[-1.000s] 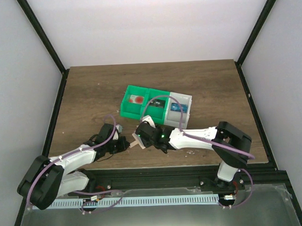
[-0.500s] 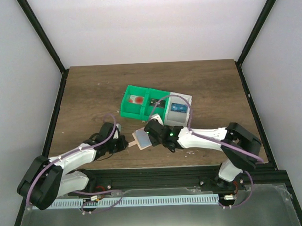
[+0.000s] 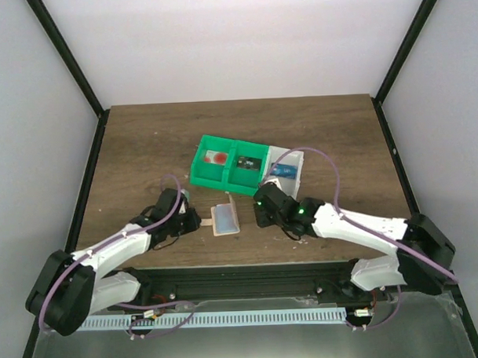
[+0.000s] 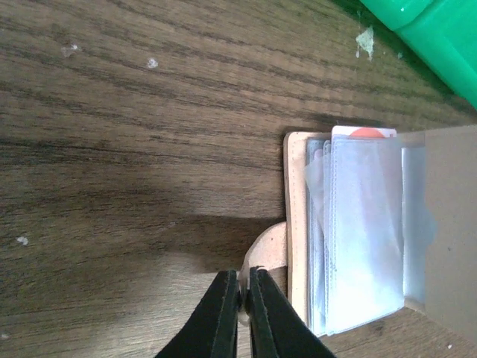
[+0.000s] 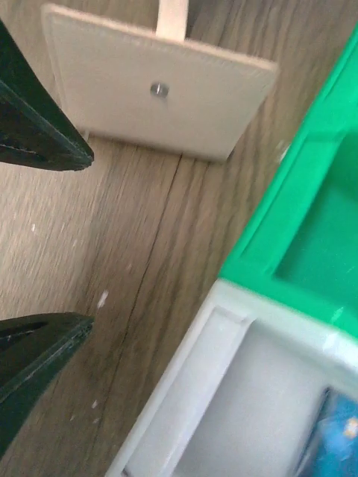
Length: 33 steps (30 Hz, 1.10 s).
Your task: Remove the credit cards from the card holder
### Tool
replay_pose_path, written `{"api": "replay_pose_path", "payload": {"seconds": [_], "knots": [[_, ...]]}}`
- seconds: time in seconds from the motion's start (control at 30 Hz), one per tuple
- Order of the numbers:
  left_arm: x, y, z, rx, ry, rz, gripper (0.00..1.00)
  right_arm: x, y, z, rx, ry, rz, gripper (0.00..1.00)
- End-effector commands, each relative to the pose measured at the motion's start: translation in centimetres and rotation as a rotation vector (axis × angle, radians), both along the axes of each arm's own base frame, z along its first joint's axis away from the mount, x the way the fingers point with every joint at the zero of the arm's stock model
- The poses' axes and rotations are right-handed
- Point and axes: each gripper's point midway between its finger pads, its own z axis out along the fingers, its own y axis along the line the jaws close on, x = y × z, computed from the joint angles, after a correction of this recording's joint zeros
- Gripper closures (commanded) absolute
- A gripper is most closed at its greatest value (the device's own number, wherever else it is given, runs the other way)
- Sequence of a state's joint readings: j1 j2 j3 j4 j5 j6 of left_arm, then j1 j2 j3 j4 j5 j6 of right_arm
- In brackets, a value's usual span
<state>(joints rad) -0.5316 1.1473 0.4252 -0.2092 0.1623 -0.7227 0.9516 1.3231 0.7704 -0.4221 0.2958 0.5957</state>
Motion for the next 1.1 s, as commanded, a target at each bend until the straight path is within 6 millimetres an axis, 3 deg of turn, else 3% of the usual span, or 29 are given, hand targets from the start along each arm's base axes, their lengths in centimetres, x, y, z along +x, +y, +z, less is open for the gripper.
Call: {"api": "replay_pose_path", "payload": {"seconds": [0.0,0.07,0.17,0.27,0.33,0.43,0.6,0.73,0.8,0.93,1.07], "knots": [[0.2,0.2,0.4,0.017,0.007,0.010,0.83,0.0,3.3,5.1,0.192,-0.039,0.083,0.46],[0.5,0.5,1.3,0.013,-0.009,0.039,0.75,-0.1,4.5,5.7,0.230,-0.033,0.109,0.50],[1.0,0.1,4.2,-0.066,-0.082,0.062,0.68,-0.2,6.2,7.0,0.254,-0.058,0.143,0.54],[0.9,-1.5,6.7,-0.202,-0.152,0.023,0.65,-0.3,7.9,7.8,0.273,-0.069,0.187,0.52],[0.8,-2.5,7.0,-0.251,-0.156,-0.016,0.65,0.0,8.3,7.7,0.260,-0.071,0.183,0.50],[0.2,-3.8,6.7,-0.308,-0.120,-0.076,0.63,0.1,8.7,7.2,0.267,-0.078,0.187,0.46],[0.7,-2.6,5.0,-0.274,-0.064,0.017,0.60,-1.0,10.5,5.0,0.223,-0.049,0.198,0.21],[0.5,-2.6,2.8,-0.272,-0.003,0.010,0.76,-1.3,12.1,2.6,0.149,-0.006,0.196,0.17],[0.7,-1.9,1.5,-0.198,0.013,0.013,0.78,-1.1,12.4,1.4,0.109,-0.002,0.188,0.12],[0.6,-0.2,0.0,-0.076,0.018,0.034,0.69,-0.8,12.7,-0.3,0.055,0.007,0.182,0.04],[0.2,-1.7,0.7,-0.173,-0.015,-0.025,0.65,-0.9,13.3,-1.7,0.034,0.022,0.197,0.02]]}}
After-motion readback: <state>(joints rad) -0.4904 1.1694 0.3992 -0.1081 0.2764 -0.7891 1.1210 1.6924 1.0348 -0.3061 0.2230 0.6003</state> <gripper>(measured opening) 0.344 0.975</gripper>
